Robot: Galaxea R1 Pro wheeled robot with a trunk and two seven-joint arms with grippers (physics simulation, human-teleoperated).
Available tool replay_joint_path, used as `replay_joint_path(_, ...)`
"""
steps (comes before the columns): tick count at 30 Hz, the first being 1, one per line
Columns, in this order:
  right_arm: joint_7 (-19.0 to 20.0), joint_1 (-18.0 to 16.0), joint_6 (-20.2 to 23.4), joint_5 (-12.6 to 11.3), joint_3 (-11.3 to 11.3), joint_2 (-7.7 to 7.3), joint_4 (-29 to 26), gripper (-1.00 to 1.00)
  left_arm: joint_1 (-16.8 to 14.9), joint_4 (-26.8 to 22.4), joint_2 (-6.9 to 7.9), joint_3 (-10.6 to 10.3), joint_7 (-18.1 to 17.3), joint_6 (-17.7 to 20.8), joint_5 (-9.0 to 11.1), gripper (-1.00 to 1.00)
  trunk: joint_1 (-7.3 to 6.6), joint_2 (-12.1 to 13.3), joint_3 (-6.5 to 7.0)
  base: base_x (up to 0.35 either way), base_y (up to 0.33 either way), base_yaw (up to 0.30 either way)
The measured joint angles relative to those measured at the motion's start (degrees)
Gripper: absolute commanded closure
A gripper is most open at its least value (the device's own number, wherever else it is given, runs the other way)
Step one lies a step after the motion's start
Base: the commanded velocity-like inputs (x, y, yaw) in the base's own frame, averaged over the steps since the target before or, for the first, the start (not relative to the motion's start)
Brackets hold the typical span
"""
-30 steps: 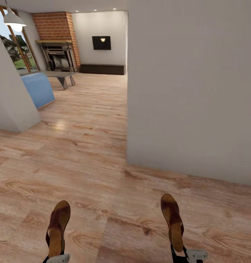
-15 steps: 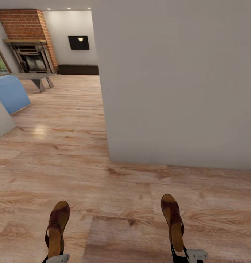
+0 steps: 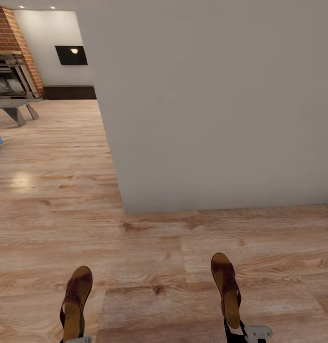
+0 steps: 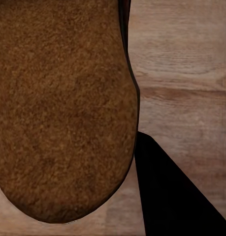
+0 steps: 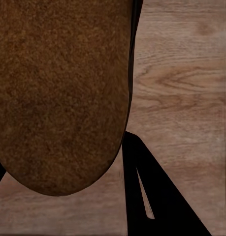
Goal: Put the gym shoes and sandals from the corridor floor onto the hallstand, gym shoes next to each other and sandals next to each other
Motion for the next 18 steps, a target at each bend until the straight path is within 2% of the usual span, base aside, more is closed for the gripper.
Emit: replay_joint_path(18, 0.0, 0.0, 0.0, -0.06, -0.01, -0.07, 0.0, 1.0, 0.0, 0.12, -0.05, -0.02, 0.0, 0.04, -0.14, 1.0, 0.0, 0.0, 0.0, 0.0, 0.0, -0.3)
